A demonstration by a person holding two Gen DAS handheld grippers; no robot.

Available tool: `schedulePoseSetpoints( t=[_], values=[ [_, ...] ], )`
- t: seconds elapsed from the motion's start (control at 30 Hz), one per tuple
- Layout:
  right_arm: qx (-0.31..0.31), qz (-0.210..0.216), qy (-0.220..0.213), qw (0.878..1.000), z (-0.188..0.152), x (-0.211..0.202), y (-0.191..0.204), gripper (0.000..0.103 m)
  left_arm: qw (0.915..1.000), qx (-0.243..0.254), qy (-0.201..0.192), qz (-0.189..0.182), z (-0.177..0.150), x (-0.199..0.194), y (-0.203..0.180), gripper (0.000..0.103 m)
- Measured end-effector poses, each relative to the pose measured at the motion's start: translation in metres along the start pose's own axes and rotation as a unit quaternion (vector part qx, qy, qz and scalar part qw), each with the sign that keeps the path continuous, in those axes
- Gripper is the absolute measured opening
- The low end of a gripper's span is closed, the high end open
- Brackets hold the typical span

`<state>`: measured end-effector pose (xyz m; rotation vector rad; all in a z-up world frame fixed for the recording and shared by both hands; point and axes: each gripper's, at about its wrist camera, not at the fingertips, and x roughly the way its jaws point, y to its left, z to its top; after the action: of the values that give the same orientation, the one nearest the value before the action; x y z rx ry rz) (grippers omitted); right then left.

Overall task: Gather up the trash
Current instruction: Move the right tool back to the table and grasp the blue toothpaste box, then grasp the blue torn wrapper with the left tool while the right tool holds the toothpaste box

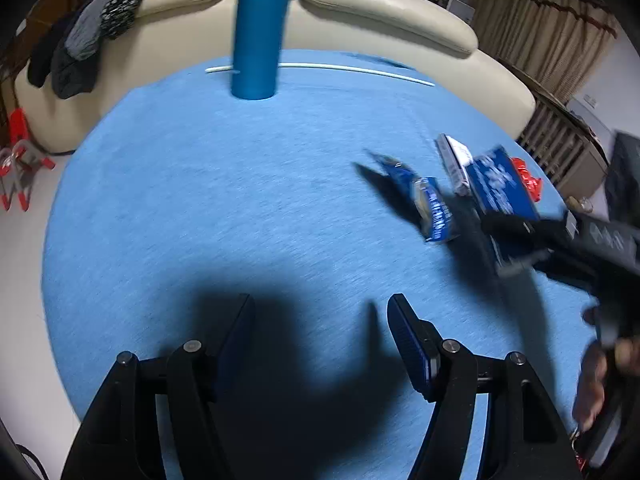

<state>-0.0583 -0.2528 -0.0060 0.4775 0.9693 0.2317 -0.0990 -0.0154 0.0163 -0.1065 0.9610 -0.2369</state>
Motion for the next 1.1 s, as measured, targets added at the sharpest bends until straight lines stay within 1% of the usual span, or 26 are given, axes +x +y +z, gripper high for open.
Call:
schedulePoseSetpoints(
  t=[0.1, 0.13, 0.23, 0.37, 0.5, 0.53, 0.57, 0.6, 0.63, 0.73, 0.83, 0.97, 1.1],
  values=[
    [0.003, -0.006, -0.014, 1.0, -0.017, -0.023, -0.011, 0.059, 0.9999, 0.015, -0.002, -0.006, 0.013, 0.004, -0.016, 0.069],
    [0.009, -0.005, -0.018, 1.0, -0.024, -0.031, -0.016, 0.059, 0.9997, 0.017, -0.004, -0.014, 0.021, 0.006, -0.022, 0.071],
    [0.033, 0.002, -0.027, 0.999, -0.043, -0.049, -0.035, 0.059, 0.9992, 0.024, -0.011, -0.029, 0.038, 0.012, -0.038, 0.082],
    [0.061, 0.013, -0.04, 0.997, -0.059, -0.067, -0.055, 0.059, 0.9987, 0.033, -0.009, -0.038, 0.063, 0.032, -0.06, 0.083],
    [0.076, 0.021, -0.052, 0.996, -0.07, -0.08, -0.067, 0.059, 0.9994, 0.024, 0.01, -0.021, 0.08, 0.062, -0.069, 0.083],
    [0.078, 0.023, -0.053, 0.995, -0.072, -0.082, -0.069, 0.059, 0.9993, 0.022, 0.016, -0.025, 0.081, 0.068, -0.069, 0.082],
    [0.079, 0.025, -0.054, 0.995, -0.073, -0.084, -0.07, 0.059, 0.999, 0.024, 0.023, -0.031, 0.081, 0.072, -0.07, 0.071],
    [0.08, 0.026, -0.055, 0.995, -0.074, -0.085, -0.071, 0.059, 0.9986, 0.035, 0.027, -0.03, 0.079, 0.075, -0.073, 0.053],
    [0.081, 0.028, -0.057, 0.995, -0.075, -0.086, -0.072, 0.059, 0.998, 0.043, 0.034, -0.031, 0.077, 0.077, -0.075, 0.042],
    [0.082, 0.032, -0.061, 0.994, -0.076, -0.087, -0.072, 0.059, 0.9977, 0.047, 0.033, -0.036, 0.072, 0.065, -0.074, 0.04],
    [0.08, 0.036, -0.064, 0.994, -0.077, -0.087, -0.068, 0.059, 0.9971, 0.069, 0.021, -0.024, 0.058, 0.046, -0.076, 0.037],
    [0.073, 0.039, -0.067, 0.994, -0.084, -0.089, -0.061, 0.059, 0.9964, 0.083, 0.009, -0.015, 0.041, 0.023, -0.077, 0.033],
    [0.069, 0.035, -0.071, 0.994, -0.092, -0.093, -0.055, 0.059, 0.9955, 0.094, -0.002, -0.008, 0.021, 0.005, -0.079, 0.031]
  ],
)
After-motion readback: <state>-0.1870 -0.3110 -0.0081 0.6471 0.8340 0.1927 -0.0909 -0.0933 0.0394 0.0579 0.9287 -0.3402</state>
